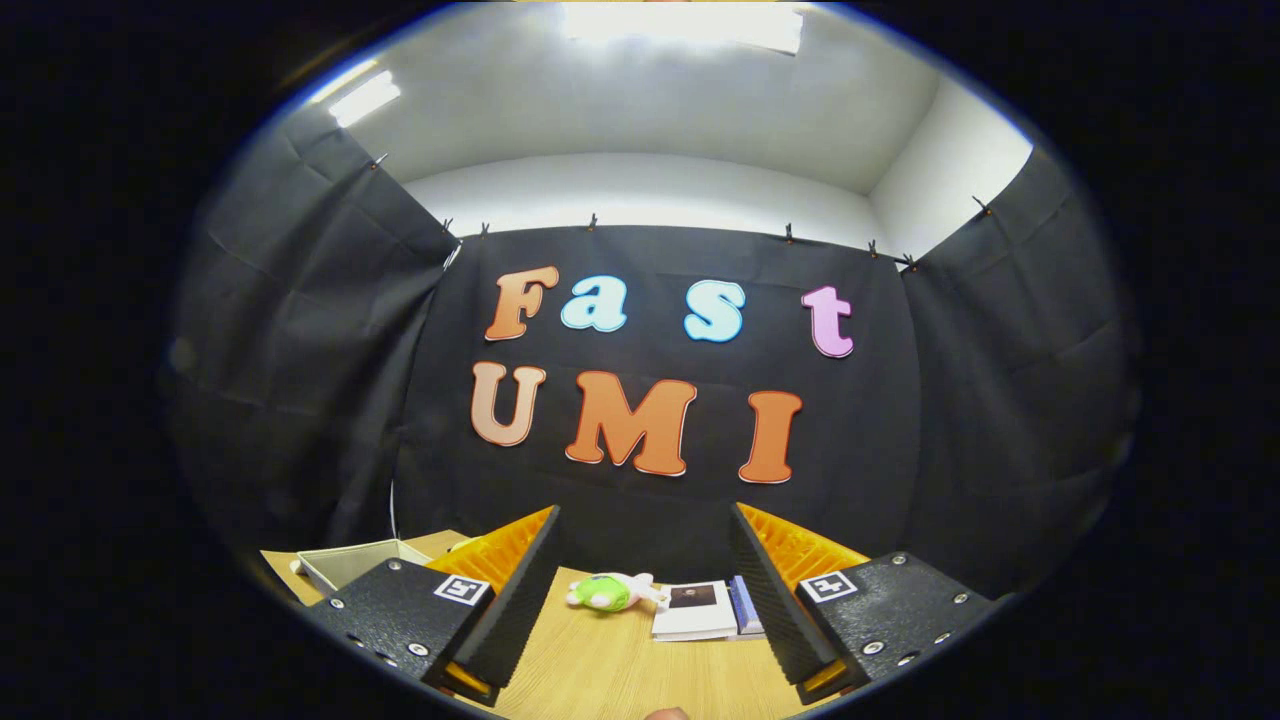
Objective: Open the storage box then place both shoes into the box .Put the left shoe in first, then the right shoe, with the right side of both shoes facing outward in a uniform manner.
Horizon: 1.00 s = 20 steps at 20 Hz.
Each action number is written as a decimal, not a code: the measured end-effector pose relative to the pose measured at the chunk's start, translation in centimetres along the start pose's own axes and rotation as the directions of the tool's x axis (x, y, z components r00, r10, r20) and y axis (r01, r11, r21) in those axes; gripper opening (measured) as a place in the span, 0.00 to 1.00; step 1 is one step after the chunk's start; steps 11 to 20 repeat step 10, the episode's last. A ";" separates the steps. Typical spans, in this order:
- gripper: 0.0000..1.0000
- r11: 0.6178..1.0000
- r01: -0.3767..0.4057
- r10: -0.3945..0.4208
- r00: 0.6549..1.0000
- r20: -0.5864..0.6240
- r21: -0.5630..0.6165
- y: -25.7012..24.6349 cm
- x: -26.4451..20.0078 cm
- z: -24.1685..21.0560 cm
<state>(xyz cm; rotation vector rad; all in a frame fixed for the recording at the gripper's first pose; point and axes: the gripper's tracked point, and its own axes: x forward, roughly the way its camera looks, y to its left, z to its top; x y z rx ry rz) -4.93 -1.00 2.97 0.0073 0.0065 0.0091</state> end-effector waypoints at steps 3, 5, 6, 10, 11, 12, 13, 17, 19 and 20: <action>0.97 1.000 -0.002 0.001 1.000 0.012 0.029 -1.0 -0.3 0.0; 0.97 0.999 0.004 -0.004 1.000 0.014 0.035 -1.4 -0.3 -0.3; 0.97 0.999 0.002 -0.002 1.000 0.015 0.035 -1.4 -0.3 -0.4; 0.98 0.999 0.009 -0.009 1.000 0.007 0.044 -1.4 0.2 -1.1; 0.98 0.999 0.009 -0.009 1.000 0.007 0.044 -1.4 0.2 -1.1; 0.98 0.999 0.009 -0.009 1.000 0.007 0.044 -1.4 0.2 -1.1; 0.98 0.999 0.009 -0.009 1.000 0.007 0.044 -1.4 0.2 -1.1; 0.98 0.999 0.009 -0.009 1.000 0.007 0.044 -1.4 0.2 -1.1; 0.98 0.999 0.009 -0.009 1.000 0.007 0.044 -1.4 0.2 -1.1; 0.98 0.999 0.009 -0.009 1.000 0.007 0.044 -1.4 0.2 -1.1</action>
